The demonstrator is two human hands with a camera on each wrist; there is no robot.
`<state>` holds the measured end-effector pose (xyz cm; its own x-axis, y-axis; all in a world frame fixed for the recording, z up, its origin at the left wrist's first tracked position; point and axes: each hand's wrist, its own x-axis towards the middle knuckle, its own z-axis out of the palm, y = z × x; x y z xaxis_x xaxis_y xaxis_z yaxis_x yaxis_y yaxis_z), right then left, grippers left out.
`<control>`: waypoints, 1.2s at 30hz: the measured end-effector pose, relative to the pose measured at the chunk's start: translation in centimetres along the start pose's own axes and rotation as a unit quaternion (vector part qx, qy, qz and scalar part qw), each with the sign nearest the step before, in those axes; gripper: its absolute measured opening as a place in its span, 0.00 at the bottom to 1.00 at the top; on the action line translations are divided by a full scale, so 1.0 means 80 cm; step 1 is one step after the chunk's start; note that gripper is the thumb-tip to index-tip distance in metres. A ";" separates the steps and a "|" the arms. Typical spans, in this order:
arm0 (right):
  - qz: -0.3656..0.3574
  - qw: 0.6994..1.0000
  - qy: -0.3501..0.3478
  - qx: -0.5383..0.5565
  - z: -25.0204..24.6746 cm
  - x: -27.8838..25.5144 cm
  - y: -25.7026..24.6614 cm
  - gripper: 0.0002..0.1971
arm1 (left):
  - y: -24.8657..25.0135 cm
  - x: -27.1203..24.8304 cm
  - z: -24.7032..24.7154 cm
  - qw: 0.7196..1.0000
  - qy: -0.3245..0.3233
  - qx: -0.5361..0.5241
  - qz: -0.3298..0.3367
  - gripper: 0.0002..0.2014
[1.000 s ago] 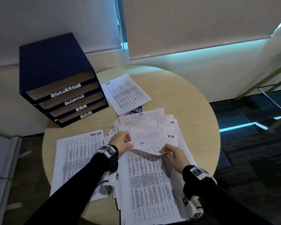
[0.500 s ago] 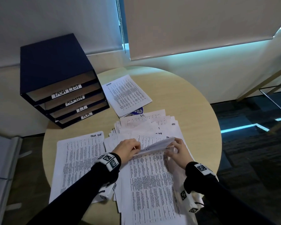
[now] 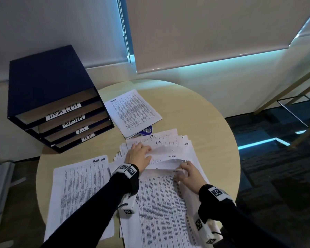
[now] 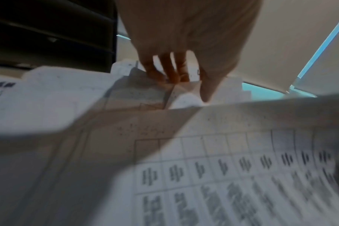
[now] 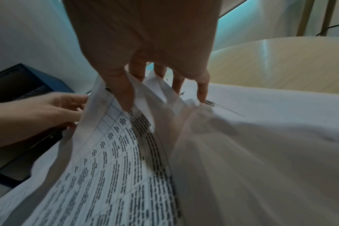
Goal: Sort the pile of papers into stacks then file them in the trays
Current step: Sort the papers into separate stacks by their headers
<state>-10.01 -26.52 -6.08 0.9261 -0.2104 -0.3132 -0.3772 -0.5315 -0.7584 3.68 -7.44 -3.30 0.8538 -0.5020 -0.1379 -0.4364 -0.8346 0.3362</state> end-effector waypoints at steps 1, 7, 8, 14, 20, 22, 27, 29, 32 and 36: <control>0.001 1.000 0.003 -0.002 0.001 0.002 0.002 0.15 | 0.001 -0.001 0.001 0.999 0.029 0.018 0.038 0.14; 0.002 1.000 -0.015 -0.018 -0.005 0.009 -0.002 0.09 | -0.003 -0.013 0.011 0.993 -0.001 0.030 0.118 0.20; -0.002 1.000 -0.011 -0.021 -0.004 0.011 -0.002 0.06 | -0.004 -0.015 0.012 0.992 -0.011 0.028 0.119 0.20; -0.005 0.999 -0.014 -0.043 -0.002 0.018 0.003 0.11 | -0.003 -0.019 0.005 0.991 -0.058 -0.080 0.093 0.14; -0.011 0.999 -0.016 -0.026 -0.002 0.017 0.001 0.12 | 0.023 -0.003 -0.005 0.966 -0.062 -0.225 -0.115 0.19; -0.012 1.000 -0.012 -0.013 -0.002 0.016 0.004 0.08 | 0.021 0.006 -0.004 0.973 -0.043 -0.170 -0.152 0.08; -0.015 1.000 -0.011 -0.015 0.002 0.018 0.009 0.09 | 0.011 0.010 -0.007 0.979 -0.095 -0.095 -0.155 0.19; -0.017 1.000 -0.006 -0.011 0.004 0.017 0.010 0.09 | 0.005 0.007 -0.011 0.991 -0.056 -0.035 -0.113 0.14; -0.019 1.000 0.001 0.008 0.006 0.014 0.011 0.03 | 0.004 -0.012 -0.018 0.999 0.002 0.046 0.009 0.04; -0.022 1.000 0.007 0.020 0.004 0.011 0.010 0.03 | -0.003 -0.032 -0.016 0.985 -0.022 0.070 0.159 0.04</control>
<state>-9.52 -26.83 -7.12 0.9417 -0.1992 -0.2711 -0.3358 -0.5078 -0.7933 1.96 -5.65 -1.86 0.6560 -0.7496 -0.0882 -0.7170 -0.6554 0.2372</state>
